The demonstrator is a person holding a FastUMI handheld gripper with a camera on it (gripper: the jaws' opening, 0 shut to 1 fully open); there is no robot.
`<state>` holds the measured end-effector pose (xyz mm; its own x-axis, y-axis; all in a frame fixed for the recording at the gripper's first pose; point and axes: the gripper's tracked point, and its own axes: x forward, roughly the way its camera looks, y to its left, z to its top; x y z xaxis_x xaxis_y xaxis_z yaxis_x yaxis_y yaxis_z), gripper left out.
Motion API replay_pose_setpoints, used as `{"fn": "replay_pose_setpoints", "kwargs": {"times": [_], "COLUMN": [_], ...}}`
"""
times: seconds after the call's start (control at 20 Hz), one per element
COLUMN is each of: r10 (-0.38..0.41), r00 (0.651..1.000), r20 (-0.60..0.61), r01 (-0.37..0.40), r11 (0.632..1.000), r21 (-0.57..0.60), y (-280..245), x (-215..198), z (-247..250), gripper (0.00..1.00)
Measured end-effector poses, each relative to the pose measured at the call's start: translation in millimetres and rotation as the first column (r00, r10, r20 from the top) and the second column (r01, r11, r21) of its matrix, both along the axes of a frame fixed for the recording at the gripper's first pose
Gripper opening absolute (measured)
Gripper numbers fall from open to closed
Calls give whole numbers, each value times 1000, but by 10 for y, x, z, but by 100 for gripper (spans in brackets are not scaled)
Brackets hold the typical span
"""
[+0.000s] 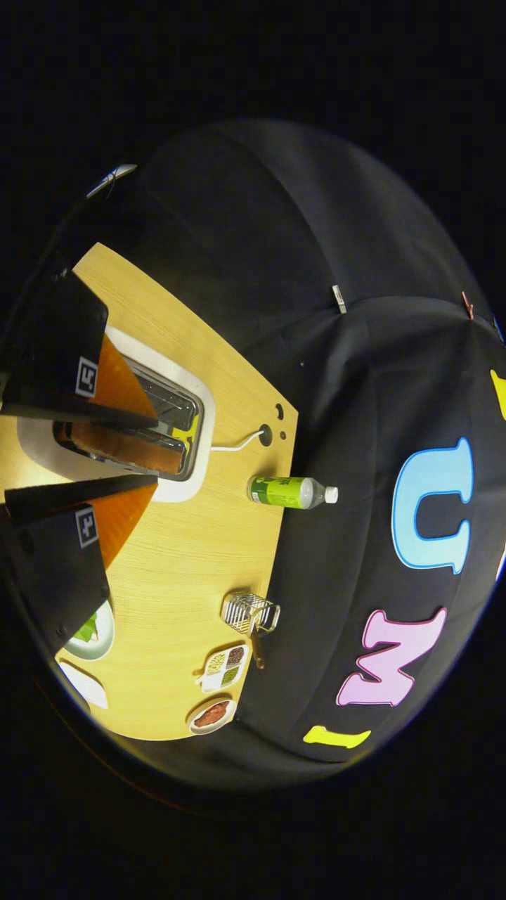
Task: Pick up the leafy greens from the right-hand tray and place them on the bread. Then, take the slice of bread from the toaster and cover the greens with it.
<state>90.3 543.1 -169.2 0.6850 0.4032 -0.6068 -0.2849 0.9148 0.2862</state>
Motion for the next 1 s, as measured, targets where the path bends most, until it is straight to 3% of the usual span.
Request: {"fn": "replay_pose_setpoints", "kwargs": {"times": [0.1,0.25,0.75,1.0], "r10": [-29,-59,-19,-54], "r00": [999,997,993,972], "r20": [-43,-56,113,228], "r01": [31,61,5,26], "r11": [999,997,993,992], "r21": [31,36,120,127], "y": [20,6,-200,-791], "x": [-18,-39,-118,-109], "z": [-50,11,878,1232], "gripper": [25,13,13,13]}}
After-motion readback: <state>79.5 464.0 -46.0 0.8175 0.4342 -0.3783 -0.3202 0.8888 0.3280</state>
